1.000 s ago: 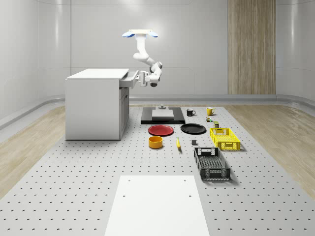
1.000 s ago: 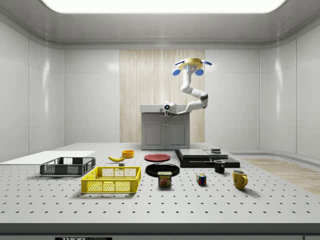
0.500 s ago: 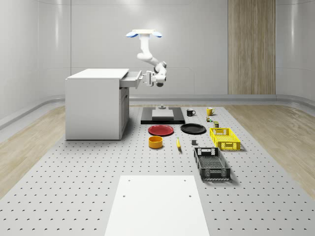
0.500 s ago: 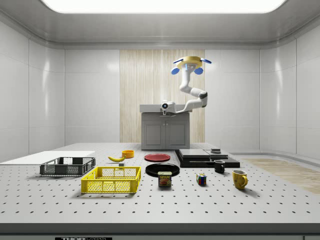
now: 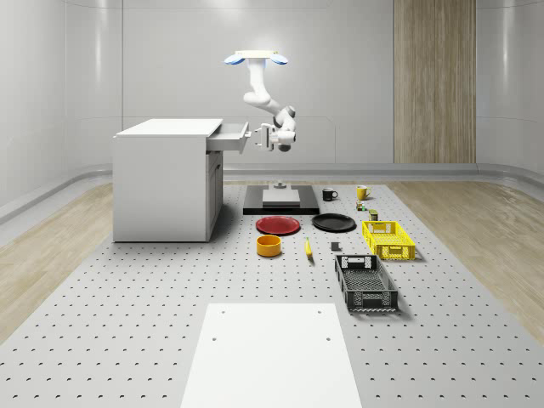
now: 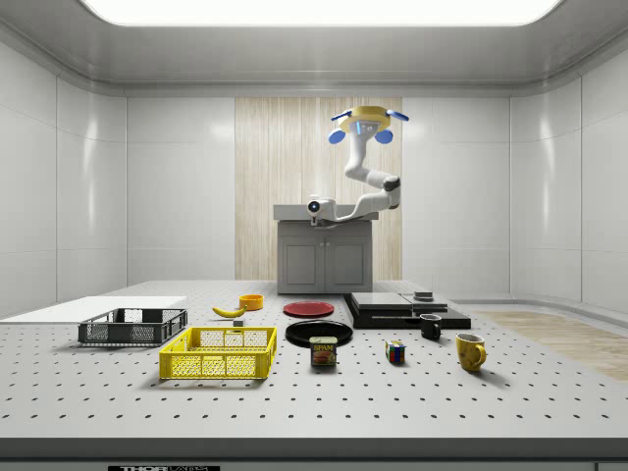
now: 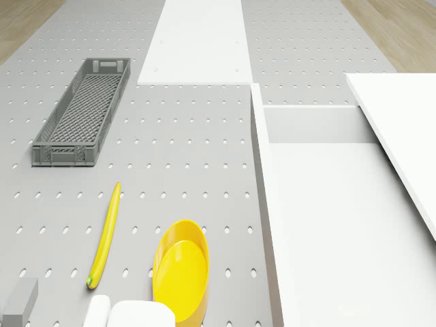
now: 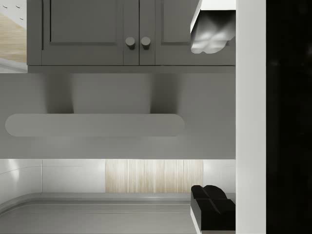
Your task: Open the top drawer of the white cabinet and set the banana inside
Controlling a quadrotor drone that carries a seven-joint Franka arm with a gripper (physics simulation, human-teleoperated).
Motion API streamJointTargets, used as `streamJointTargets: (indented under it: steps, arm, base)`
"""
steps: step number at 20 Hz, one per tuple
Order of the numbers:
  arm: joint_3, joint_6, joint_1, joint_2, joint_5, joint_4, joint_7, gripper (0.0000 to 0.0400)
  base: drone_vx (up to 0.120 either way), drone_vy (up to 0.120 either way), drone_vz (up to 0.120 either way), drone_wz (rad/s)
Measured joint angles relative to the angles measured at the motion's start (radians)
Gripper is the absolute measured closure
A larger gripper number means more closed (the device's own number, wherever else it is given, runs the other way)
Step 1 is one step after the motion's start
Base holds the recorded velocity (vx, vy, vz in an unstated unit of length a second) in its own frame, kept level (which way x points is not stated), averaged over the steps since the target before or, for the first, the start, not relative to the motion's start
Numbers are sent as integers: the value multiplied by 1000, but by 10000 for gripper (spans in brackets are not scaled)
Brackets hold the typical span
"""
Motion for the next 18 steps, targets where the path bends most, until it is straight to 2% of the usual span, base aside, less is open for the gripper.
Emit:
streamJointTargets:
  steps: [8, 9, 11, 13, 15, 18]
  arm:
    - [-9, 7, 9, -15, 2, -1, 6, 0]
    - [-53, 30, 27, -59, 79, -31, -20, 0]
    - [-143, 120, 64, -164, 313, -164, -176, 0]
    - [-225, 156, 117, -249, 526, -262, -355, 0]
    - [-295, 143, 179, -309, 689, -325, -518, 0]
    - [-373, 82, 265, -363, 839, -374, -698, 0]
  base:
    - [120, 120, 0, 0]
    - [120, 120, 0, 0]
    - [120, 120, 0, 0]
    - [120, 120, 0, 0]
    - [120, 120, 0, 0]
    - [120, 120, 0, 0]
